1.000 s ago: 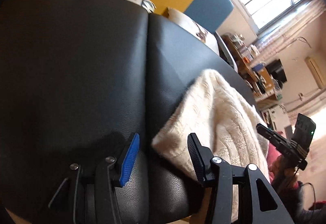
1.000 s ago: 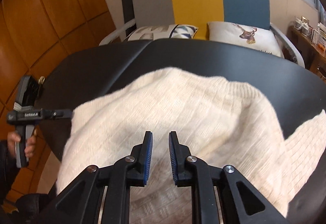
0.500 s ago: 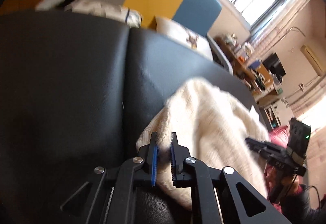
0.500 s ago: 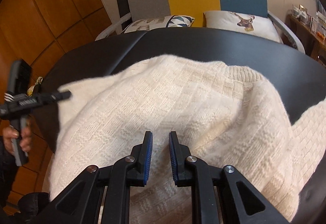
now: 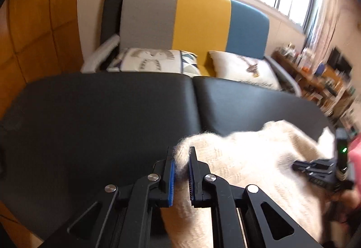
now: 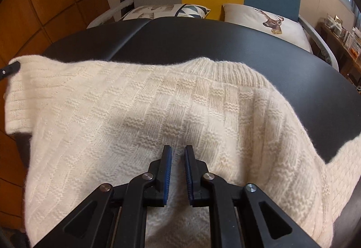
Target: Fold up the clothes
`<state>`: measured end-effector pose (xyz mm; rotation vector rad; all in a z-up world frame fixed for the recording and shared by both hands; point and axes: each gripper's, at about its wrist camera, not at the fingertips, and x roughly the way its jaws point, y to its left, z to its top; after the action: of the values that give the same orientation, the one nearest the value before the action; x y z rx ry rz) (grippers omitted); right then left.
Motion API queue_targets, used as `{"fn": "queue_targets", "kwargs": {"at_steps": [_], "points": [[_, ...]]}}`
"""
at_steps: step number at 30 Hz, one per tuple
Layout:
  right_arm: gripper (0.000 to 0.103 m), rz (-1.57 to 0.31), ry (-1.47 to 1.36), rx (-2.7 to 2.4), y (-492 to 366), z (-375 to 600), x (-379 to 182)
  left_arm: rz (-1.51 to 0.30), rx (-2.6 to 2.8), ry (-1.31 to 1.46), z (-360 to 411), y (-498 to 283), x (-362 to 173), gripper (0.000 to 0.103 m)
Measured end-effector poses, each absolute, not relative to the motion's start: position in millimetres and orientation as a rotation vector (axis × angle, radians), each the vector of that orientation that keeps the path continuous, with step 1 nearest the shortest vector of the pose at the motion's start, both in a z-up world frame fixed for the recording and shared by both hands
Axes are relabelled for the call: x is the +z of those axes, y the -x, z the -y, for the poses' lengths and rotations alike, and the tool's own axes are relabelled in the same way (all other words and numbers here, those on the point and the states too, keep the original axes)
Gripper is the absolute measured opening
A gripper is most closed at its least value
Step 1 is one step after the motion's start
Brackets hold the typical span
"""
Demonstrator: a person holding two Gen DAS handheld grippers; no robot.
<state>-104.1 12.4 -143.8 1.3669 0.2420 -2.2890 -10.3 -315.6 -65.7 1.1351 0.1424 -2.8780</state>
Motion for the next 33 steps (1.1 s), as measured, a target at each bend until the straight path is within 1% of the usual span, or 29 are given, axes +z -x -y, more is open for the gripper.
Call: {"fn": "queue_targets", "kwargs": {"at_steps": [4, 6, 9, 12, 16, 17, 18, 19, 20, 23, 25, 26, 28, 33], "points": [[0.011, -0.262, -1.37, -2.293, 118.1, 0.9, -147.7, -0.015, -2.774, -1.164, 317.3, 24.9, -65.3, 0.013], [0.011, -0.255, -1.371, -2.296, 126.3, 6.2, -146.8, -0.061, -2.705, -1.22, 330.1, 35.5, -72.4, 0.02], [0.011, -0.228, -1.354, -2.278, 132.1, 8.4, -139.3, -0.165, -2.665, -1.257, 346.5, 37.0, -78.6, 0.02], [0.011, -0.134, -1.272, -2.252, 120.5, -6.1, -115.7, -0.232, -2.629, -1.258, 358.7, 19.7, -76.6, 0.02], [0.011, -0.012, -1.151, -2.197, 87.5, -41.0, -80.5, -0.474, -2.675, -1.31, 359.4, -29.5, -77.9, 0.022], [0.011, 0.019, -1.134, -2.179, 76.4, -52.3, -74.6, -0.55, -2.708, -1.345, 353.0, -41.5, -80.8, 0.025], [0.011, 0.047, -1.123, -2.157, 66.0, -64.9, -70.0, -0.629, -2.739, -1.38, 346.6, -53.3, -83.6, 0.031], [0.014, 0.079, -1.122, -2.124, 55.5, -80.3, -67.2, -0.703, -2.787, -1.44, 333.9, -67.8, -91.2, 0.034], [0.018, 0.106, -1.134, -2.102, 45.5, -96.1, -67.0, -0.74, -2.802, -1.49, 323.5, -76.2, -98.3, 0.038], [0.02, 0.138, -1.208, -2.066, 20.6, -132.6, -74.9, -0.87, -2.811, -1.658, 291.5, -96.6, -126.4, 0.038], [0.02, 0.132, -1.253, -2.066, 5.9, -156.9, -85.6, -0.923, -2.774, -1.715, 282.5, -102.5, -142.1, 0.038], [0.021, 0.158, -1.279, -2.062, 3.6, -169.8, -93.0, -0.962, -2.748, -1.744, 279.1, -105.1, -151.6, 0.038], [0.021, 0.205, -1.32, -2.056, -0.5, -185.8, -108.5, -0.983, -2.704, -1.77, 273.7, -110.0, -162.2, 0.04], [0.022, 0.317, -1.332, -2.054, 2.4, -195.0, -139.2, -1.037, -2.689, -1.782, 260.4, -117.0, -172.5, 0.05]]}}
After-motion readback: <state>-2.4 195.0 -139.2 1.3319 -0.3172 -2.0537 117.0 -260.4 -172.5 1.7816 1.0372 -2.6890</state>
